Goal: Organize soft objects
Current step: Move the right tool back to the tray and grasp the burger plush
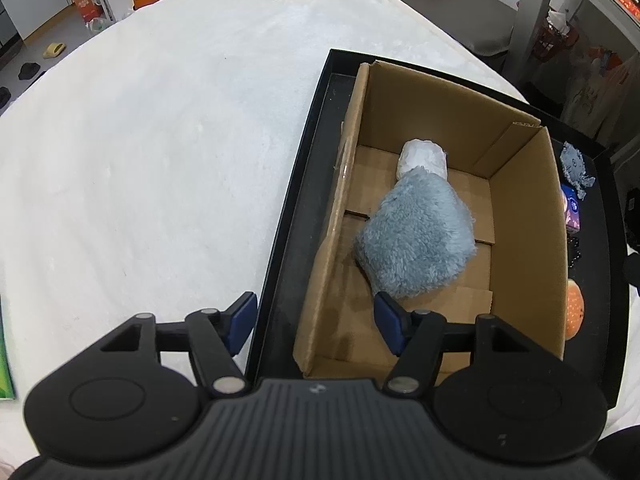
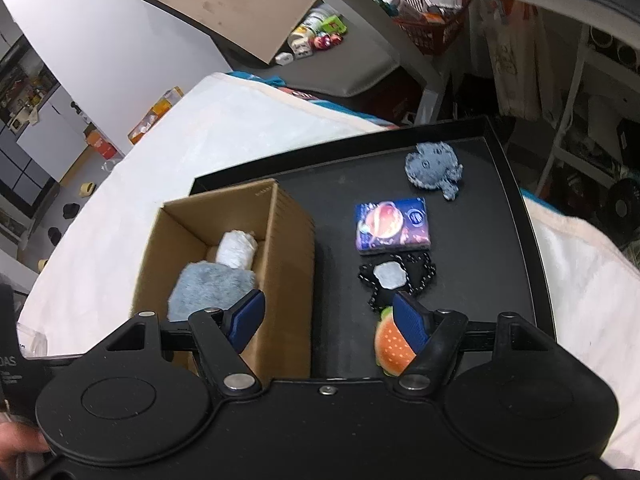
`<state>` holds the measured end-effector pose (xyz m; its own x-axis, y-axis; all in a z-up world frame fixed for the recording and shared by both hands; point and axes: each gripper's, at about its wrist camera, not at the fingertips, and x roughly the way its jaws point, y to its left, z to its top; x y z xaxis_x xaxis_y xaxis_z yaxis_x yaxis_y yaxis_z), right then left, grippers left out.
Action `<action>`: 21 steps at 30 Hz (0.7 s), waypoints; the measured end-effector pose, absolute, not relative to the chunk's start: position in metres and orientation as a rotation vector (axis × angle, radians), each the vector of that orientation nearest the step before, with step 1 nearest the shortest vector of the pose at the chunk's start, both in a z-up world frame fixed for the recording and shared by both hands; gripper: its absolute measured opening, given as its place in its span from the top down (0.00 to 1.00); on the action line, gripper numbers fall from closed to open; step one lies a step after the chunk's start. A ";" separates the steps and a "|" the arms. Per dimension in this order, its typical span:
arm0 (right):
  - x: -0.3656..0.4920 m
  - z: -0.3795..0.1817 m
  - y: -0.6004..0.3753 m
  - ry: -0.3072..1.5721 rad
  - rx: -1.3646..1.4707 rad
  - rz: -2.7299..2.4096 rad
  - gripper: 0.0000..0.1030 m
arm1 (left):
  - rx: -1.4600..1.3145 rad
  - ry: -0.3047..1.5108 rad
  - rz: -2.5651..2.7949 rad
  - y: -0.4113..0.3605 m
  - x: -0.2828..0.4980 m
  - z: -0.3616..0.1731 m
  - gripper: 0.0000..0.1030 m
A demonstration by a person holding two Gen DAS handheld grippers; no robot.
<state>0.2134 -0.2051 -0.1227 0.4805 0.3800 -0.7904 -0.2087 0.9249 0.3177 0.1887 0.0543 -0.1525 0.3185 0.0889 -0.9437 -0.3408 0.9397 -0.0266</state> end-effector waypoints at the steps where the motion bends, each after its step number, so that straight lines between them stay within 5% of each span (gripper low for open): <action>1: 0.215 -0.126 -0.207 1.014 0.192 0.356 0.30 | -0.231 1.219 0.288 0.053 0.190 -0.153 0.38; 21: 0.232 -0.203 -0.226 1.193 0.216 0.275 0.24 | -0.091 1.245 0.337 0.028 0.209 -0.158 0.23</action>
